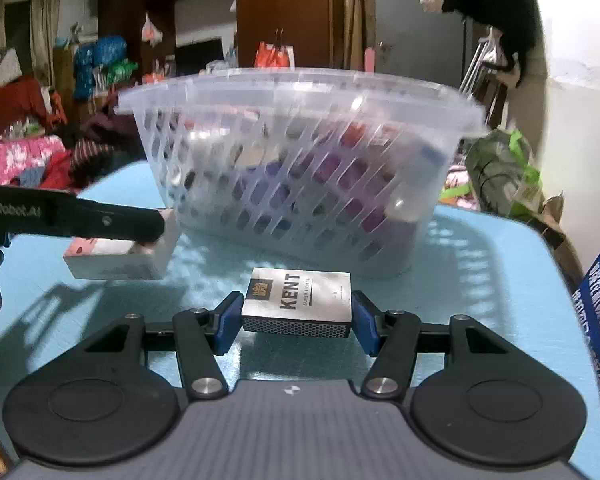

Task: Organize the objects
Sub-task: 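Lift both items over the basket and open both grippers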

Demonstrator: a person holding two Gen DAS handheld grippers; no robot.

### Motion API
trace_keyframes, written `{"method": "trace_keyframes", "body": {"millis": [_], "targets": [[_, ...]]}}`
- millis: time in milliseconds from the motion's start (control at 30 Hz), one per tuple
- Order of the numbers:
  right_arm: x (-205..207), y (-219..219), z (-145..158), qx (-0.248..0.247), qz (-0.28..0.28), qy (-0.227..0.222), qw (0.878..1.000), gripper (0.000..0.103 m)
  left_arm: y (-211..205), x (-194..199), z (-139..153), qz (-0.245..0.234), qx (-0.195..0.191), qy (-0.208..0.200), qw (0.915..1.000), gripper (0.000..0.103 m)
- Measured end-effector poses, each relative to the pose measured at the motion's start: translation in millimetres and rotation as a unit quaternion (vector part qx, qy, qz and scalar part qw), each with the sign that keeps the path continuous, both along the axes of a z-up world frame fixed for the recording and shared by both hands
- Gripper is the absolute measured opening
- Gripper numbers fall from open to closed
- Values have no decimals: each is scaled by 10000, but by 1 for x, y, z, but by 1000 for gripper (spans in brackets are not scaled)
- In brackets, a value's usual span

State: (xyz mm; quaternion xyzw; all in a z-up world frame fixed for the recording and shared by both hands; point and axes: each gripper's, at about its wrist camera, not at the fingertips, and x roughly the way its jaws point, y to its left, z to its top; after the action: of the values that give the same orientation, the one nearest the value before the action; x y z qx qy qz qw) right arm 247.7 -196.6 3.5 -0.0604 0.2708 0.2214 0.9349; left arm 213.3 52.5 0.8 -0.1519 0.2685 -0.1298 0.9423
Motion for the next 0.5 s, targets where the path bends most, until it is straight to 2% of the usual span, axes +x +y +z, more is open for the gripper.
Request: {"method": "trace_keyframes", "body": {"millis": [133, 300, 400, 500], "targets": [[-31, -10, 21, 304, 73, -410, 9987, 61, 9, -21, 25, -31, -202, -371, 9991, 75], [-55, -14, 77, 750, 240, -1348, 9877, 61, 14, -21, 78, -163, -345, -959, 9947, 75], [-33, -5, 113, 675, 186, -1842, 9804, 61, 16, 10, 113, -73, -427, -1197, 9919, 76], [15, 11, 136, 510, 156, -1884, 9806, 61, 11, 49, 134, 60, -94, -1250, 9921, 76]]}}
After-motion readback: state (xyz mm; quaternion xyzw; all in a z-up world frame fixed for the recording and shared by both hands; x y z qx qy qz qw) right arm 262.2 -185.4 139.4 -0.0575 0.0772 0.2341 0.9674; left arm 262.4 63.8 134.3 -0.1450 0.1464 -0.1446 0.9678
